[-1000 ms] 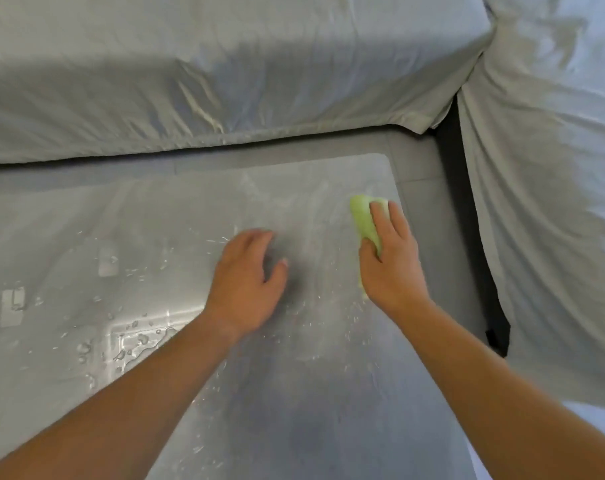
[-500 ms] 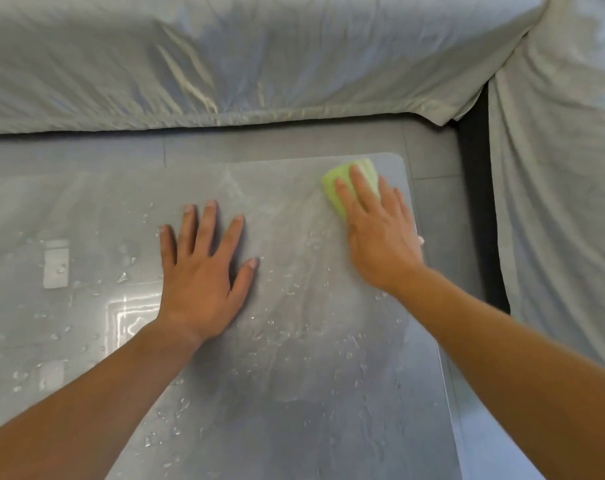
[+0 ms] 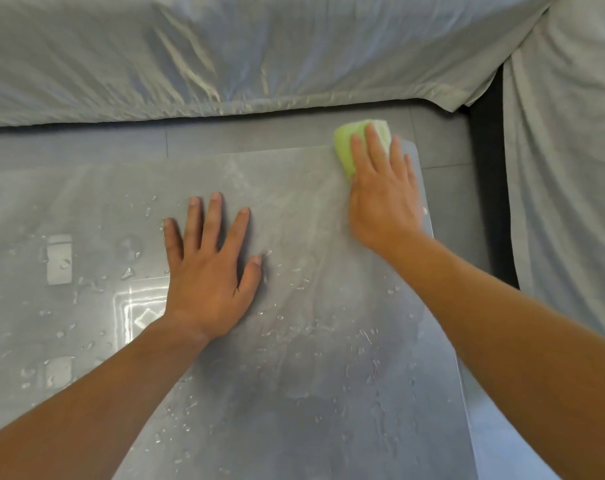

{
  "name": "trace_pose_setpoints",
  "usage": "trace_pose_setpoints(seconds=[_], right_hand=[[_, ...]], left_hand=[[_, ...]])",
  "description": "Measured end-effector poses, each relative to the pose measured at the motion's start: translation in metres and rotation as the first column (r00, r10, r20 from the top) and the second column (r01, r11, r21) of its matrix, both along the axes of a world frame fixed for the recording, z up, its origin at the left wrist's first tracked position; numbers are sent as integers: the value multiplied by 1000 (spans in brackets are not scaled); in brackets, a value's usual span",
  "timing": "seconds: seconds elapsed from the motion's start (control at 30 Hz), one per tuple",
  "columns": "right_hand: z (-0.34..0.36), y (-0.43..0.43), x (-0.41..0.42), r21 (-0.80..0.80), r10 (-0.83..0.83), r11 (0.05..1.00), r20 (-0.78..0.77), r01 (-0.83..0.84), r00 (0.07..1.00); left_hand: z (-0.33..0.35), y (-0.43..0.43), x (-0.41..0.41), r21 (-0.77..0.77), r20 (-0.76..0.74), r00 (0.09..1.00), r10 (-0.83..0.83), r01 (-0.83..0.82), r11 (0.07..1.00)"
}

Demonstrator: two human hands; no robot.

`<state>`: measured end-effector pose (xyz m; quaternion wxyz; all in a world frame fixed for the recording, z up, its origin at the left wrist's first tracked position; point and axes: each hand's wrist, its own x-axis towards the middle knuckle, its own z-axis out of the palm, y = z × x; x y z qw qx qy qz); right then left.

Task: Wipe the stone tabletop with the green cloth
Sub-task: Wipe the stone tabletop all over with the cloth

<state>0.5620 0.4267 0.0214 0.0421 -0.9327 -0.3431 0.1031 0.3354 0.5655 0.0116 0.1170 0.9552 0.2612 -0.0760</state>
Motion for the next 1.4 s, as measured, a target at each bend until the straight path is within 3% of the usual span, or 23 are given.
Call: trace_pose_setpoints(seconds=[0.07, 0.13, 0.17, 0.23, 0.3, 0.4, 0.47, 0.53, 0.6, 0.67, 0.73, 0.83, 0.87, 1.0, 1.07, 1.17, 1.27, 1.4], right_hand=[[0, 15, -18, 32, -53, 998, 18, 53, 998], [-5, 9, -60, 28, 210, 977, 41, -211, 977], [-5, -3, -80, 18, 374, 927, 42, -375, 927], [-1, -25, -88, -18, 541, 841, -4, -541, 841], [-1, -28, -56, -36, 488, 872, 6, -487, 873], [1, -4, -9, -10, 63, 998, -3, -63, 998], [1, 14, -23, 32, -56, 998, 0, 56, 998], [-3, 9, -61, 33, 141, 989, 30, -142, 990], [-1, -13, -87, 20, 397, 917, 15, -398, 918], [3, -25, -74, -19, 515, 856, -27, -516, 857], [3, -7, -49, -39, 458, 888, -27, -459, 889], [4, 40, -46, 16, 200, 980, -24, -200, 979], [3, 44, -55, 16, 198, 980, -10, -198, 980], [4, -19, -88, 2, 560, 828, -38, -561, 827], [7, -43, -67, -13, 589, 808, -44, -590, 807], [5, -39, -16, -28, 272, 962, -29, -273, 962], [5, -29, -29, 31, 37, 999, -19, -36, 999], [6, -79, -99, 34, 287, 958, -58, -286, 956]], left_hand=[[-1, -1, 0, 5, 12, 1000, -4, 4, 1000], [-1, -1, -1, -5, 26, 1000, 5, -5, 1000], [0, -1, -1, -12, 28, 1000, 7, -6, 1000], [0, 0, -1, -16, 25, 1000, 1, 0, 1000], [-1, 0, -2, -4, 16, 1000, -5, 5, 1000], [-3, 1, -2, 23, -9, 1000, -4, 4, 1000], [-3, 1, -2, 22, -13, 1000, -5, 5, 1000], [-2, 1, -1, 4, -8, 1000, -1, 1, 1000], [-1, 1, -1, -10, -4, 1000, 7, -7, 1000], [0, 1, -1, -14, -5, 1000, 7, -7, 1000], [-1, 1, -1, -7, -2, 1000, 0, 0, 1000], [-2, 2, -2, -21, 19, 1000, -4, 4, 1000], [-2, 2, -2, -25, 24, 1000, -4, 5, 1000], [-1, 2, -1, -29, 23, 1000, 5, -4, 1000], [0, 2, -1, -22, 16, 1000, 8, -8, 1000], [-2, 2, -2, -21, 27, 1000, 8, -7, 1000], [-5, 2, -3, -31, 60, 998, 19, -17, 999], [-5, 2, -2, -48, 94, 995, 24, -19, 999]])
